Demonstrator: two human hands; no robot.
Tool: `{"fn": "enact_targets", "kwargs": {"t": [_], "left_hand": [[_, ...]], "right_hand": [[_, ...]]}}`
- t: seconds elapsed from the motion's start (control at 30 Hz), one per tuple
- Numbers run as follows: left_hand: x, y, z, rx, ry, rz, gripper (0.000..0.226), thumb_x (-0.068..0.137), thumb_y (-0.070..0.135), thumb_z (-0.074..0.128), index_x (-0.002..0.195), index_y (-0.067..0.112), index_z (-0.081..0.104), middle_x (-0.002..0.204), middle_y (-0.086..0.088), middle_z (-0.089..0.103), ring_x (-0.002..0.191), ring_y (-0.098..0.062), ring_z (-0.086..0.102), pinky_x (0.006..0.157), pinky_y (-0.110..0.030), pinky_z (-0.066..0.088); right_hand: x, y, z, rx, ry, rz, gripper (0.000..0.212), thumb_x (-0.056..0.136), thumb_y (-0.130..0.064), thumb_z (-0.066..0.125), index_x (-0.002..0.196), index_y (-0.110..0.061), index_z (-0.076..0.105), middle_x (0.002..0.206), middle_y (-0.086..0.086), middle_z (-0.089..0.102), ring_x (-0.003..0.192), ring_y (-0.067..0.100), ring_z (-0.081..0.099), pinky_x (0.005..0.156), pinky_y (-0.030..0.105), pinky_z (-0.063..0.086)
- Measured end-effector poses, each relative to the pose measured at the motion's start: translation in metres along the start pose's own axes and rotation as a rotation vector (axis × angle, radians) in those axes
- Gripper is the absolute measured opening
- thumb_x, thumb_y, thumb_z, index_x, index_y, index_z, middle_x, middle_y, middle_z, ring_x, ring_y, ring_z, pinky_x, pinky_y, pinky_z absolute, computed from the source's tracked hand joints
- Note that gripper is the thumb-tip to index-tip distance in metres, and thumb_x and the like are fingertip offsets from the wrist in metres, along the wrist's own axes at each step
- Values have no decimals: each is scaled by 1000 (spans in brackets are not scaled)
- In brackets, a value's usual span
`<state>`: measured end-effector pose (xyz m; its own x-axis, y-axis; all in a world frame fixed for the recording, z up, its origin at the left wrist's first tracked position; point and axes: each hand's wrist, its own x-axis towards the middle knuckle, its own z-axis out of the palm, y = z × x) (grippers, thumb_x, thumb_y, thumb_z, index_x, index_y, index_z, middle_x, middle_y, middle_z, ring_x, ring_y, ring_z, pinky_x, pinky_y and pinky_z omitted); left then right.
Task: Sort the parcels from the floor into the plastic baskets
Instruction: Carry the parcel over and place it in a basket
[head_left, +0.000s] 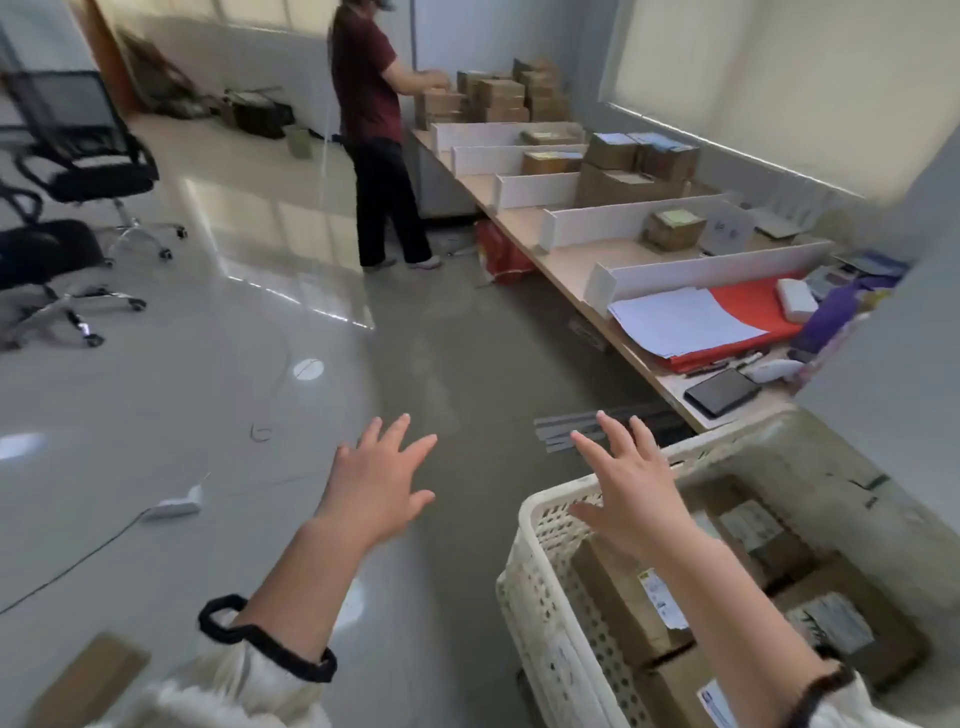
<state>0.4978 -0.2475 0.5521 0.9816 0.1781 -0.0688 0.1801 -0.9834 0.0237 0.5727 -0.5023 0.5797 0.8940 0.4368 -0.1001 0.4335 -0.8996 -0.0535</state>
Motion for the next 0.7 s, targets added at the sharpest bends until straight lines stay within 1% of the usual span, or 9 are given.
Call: {"fn": "enact_targets", "kwargs": {"t": [0.07,0.13,0.23,0.33,0.43,0.5,0.57,0.7], "left_hand": [[-46,-46,1,-24,-8,-111,69,87,57,49,147,40,18,159,3,8,145,-25,12,109,-44,26],[-103,-92,4,-43,-23,-249,70,86,57,50,146,40,18,159,4,7,145,-24,10,111,-44,24],[-206,-152,10,-49,-39,-496,71,86,57,50,147,39,19,159,4,7,145,-23,12,111,-44,24],[-309,-192,16,-76,-43,-764,71,86,55,52,147,36,21,159,2,11,144,-25,13,111,-46,24],[-399,-202,24,-112,-36,-995,71,86,53,54,147,35,22,158,2,14,143,-25,16,110,-46,26],[-432,-198,30,-124,-14,-1080,69,85,53,54,145,36,24,157,3,17,142,-25,20,109,-45,28],[-466,-187,34,-137,-6,-1211,68,85,52,54,145,35,25,155,3,20,140,-25,23,106,-45,30],[-512,-157,50,-188,-43,-1377,68,88,51,50,147,32,22,155,2,20,137,-25,27,104,-41,36]], "right_hand": [[-3,-50,4,-12,-13,-83,80,85,-49,59,149,-33,13,159,-1,-10,145,32,-11,116,49,10],[-8,-107,11,6,-65,-193,81,84,-46,60,149,-34,13,158,0,-13,144,32,-12,116,48,9],[-24,-194,29,-13,-122,-426,80,84,-49,59,149,-36,13,158,-1,-14,145,31,-11,116,46,9],[-47,-273,48,-23,-147,-644,81,85,-54,55,149,-34,11,158,0,-13,145,32,-9,116,45,11],[-75,-336,63,-61,-202,-855,81,87,-55,53,150,-33,9,158,-1,-15,145,31,-9,116,43,11],[-87,-360,67,-80,-226,-930,80,87,-55,52,150,-33,8,158,-2,-15,145,30,-9,116,42,11],[-100,-385,73,-116,-247,-1043,79,88,-55,51,150,-32,8,158,-2,-15,146,29,-8,116,40,12],[-117,-412,81,-184,-316,-1200,77,89,-56,49,150,-33,8,157,-5,-15,145,28,-8,117,38,12]]}}
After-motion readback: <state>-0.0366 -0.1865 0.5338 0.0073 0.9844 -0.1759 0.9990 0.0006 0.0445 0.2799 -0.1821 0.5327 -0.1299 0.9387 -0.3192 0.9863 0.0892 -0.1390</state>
